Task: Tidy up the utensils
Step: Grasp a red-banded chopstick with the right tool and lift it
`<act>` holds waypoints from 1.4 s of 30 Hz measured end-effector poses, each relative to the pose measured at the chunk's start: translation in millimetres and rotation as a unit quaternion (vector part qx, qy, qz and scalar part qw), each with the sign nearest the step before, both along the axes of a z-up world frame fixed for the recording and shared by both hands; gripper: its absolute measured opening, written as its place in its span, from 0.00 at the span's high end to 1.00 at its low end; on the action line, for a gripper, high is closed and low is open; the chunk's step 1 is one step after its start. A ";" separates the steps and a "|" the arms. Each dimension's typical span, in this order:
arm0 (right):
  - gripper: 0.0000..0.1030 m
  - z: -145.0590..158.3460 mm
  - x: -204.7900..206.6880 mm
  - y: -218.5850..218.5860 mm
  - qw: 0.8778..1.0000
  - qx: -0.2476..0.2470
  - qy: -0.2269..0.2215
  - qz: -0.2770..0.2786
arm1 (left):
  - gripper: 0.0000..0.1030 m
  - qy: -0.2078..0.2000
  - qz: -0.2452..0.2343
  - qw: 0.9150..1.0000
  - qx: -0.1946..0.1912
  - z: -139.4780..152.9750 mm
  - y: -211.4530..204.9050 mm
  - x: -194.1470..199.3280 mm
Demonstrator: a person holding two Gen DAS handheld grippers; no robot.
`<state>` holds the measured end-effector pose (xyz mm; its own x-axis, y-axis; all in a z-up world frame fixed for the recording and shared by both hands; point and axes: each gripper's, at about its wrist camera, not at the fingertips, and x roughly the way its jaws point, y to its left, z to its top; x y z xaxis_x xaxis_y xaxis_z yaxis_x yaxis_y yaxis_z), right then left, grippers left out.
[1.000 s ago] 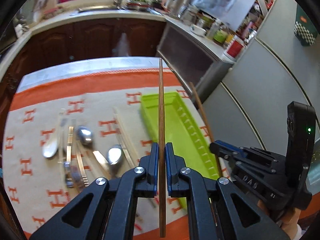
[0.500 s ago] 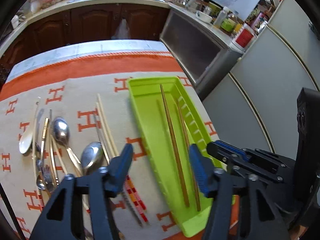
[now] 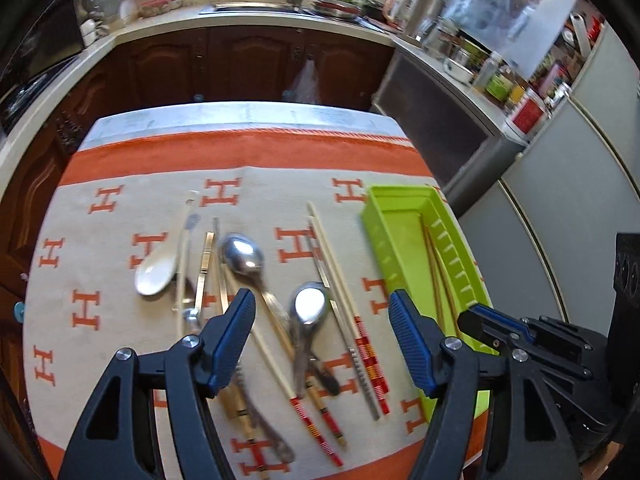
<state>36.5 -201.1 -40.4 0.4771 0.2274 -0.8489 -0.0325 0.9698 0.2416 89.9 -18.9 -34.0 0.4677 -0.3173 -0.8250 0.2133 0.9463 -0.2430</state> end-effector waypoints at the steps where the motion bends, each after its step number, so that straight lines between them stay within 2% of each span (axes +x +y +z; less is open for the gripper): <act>1: 0.91 0.7 1.1 4.1 1.000 0.002 0.002 0.004 | 0.35 -0.007 0.007 1.000 0.004 3.8 8.9 -0.9; 6: 0.91 -6.0 12.1 18.5 0.999 0.028 0.020 0.015 | 0.35 -0.026 0.043 0.998 0.025 10.1 46.3 -2.6; 9: 0.91 -17.1 18.6 26.6 0.999 0.039 0.035 0.016 | 0.35 -0.022 0.065 0.997 0.044 -0.5 67.1 -0.2; 14: 0.91 -44.8 33.4 35.5 0.995 0.067 0.068 0.011 | 0.35 0.025 0.081 0.994 0.071 -42.9 89.8 4.0; 18: 0.91 -59.9 44.7 39.7 0.995 0.063 0.082 0.003 | 0.43 0.064 0.073 0.993 0.072 -75.4 97.5 1.8; 24: 0.91 -80.0 60.5 37.7 0.992 0.057 0.109 -0.014 | 0.50 0.085 0.067 0.993 0.057 -95.1 100.7 -0.1; 28: 0.92 -86.2 65.9 41.9 0.993 0.035 0.113 -0.018 | 0.59 0.094 0.060 0.993 0.050 -102.3 102.1 3.4; 31: 0.94 -88.3 70.2 44.9 0.993 0.006 0.118 -0.021 | 0.61 0.099 0.059 0.992 0.046 -105.6 102.9 5.0; 36: 0.94 -92.6 75.0 57.8 0.990 -0.060 0.130 0.000 | 0.62 0.105 0.062 0.992 0.038 -111.1 106.1 6.7; 42: 0.92 -91.5 87.4 68.6 0.986 -0.087 0.140 0.014 | 0.62 0.105 0.068 0.992 0.028 -113.2 109.3 8.9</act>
<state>123.9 -132.5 -131.9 0.2138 0.0770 -0.9738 -0.0147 0.9970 0.0756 98.8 90.4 -147.2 0.3185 -0.2149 -0.9233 0.0333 0.9759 -0.2157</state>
